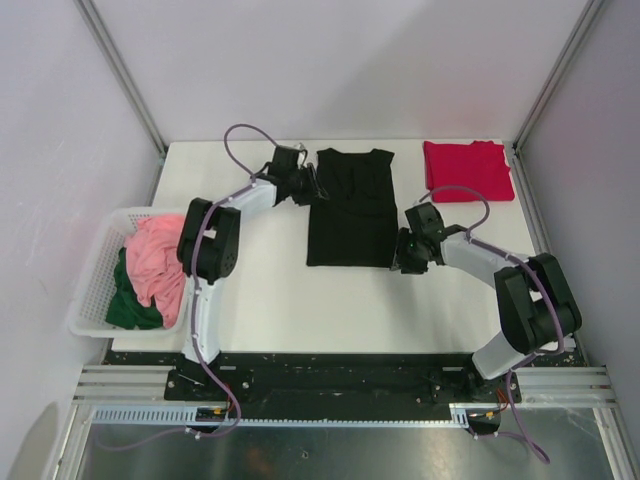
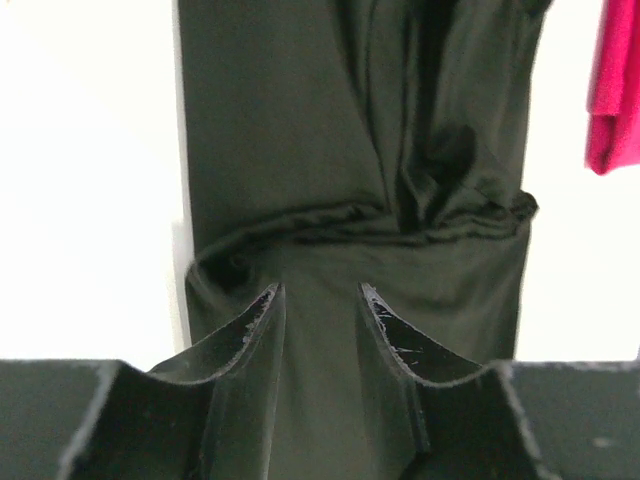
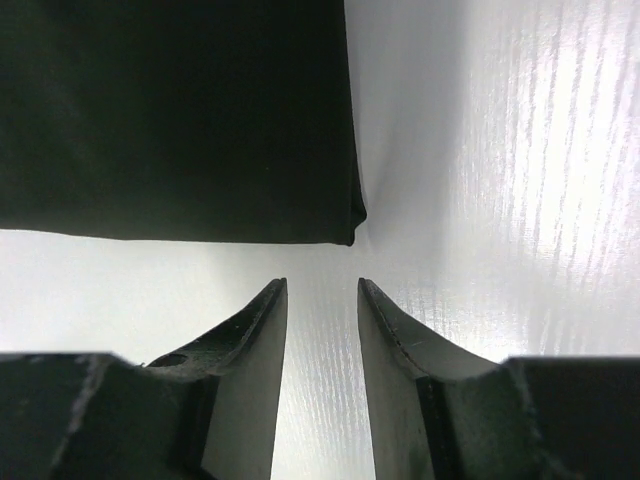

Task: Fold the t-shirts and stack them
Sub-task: Fold the folded rectangular tshirt in 1/3 of the way, then grab one side of the 2/3 rectangular tshirt with both arms

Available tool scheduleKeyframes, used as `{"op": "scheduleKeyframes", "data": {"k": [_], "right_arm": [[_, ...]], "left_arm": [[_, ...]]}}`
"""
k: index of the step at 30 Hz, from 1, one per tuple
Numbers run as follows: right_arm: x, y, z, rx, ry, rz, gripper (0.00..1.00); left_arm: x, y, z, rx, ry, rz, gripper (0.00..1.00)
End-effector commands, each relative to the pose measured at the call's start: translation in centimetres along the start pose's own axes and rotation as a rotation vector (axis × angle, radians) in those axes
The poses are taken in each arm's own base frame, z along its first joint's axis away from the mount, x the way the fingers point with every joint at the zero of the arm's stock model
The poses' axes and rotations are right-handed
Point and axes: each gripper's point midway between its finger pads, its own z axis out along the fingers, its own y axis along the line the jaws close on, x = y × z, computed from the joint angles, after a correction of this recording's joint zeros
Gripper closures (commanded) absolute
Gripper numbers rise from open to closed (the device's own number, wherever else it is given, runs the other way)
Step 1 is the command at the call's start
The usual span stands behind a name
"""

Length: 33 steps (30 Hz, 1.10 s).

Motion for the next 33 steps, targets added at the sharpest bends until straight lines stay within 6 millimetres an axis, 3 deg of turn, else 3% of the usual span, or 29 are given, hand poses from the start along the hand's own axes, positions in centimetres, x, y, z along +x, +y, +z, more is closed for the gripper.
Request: {"op": "scheduleKeyframes", "data": {"k": [1,4,11,16,28,33], "right_arm": [[-1.5,-0.5,-0.8,0.006,-0.057,0.007,0.61],[-2.3,-0.9,0.0,-0.001,-0.068,0.031,0.61],[-4.0,-0.3,0.8,-0.076,-0.092,0.089,0.6],[-4.0,0.3,0.9,-0.088,-0.095,0.104,0.6],[-2.4,-1.4,3.1,0.013,-0.05,0.109,0.62],[-1.8,-1.4,3.5,0.024,-0.036,0.108,0.7]], "left_arm": [[-2.2,-4.7,-6.1,0.14,-0.047,0.052,0.6],[0.2,-4.1,-7.5,0.139,-0.006,0.033,0.59],[7.4,-0.4,-9.8,0.072,0.1,0.019,0.6],[11.3,1.3,-10.7,0.034,0.141,0.005,0.61],[14.9,2.9,-11.7,-0.042,0.154,0.007,0.62],[15.4,3.6,-12.2,-0.07,0.145,0.005,0.62]]}}
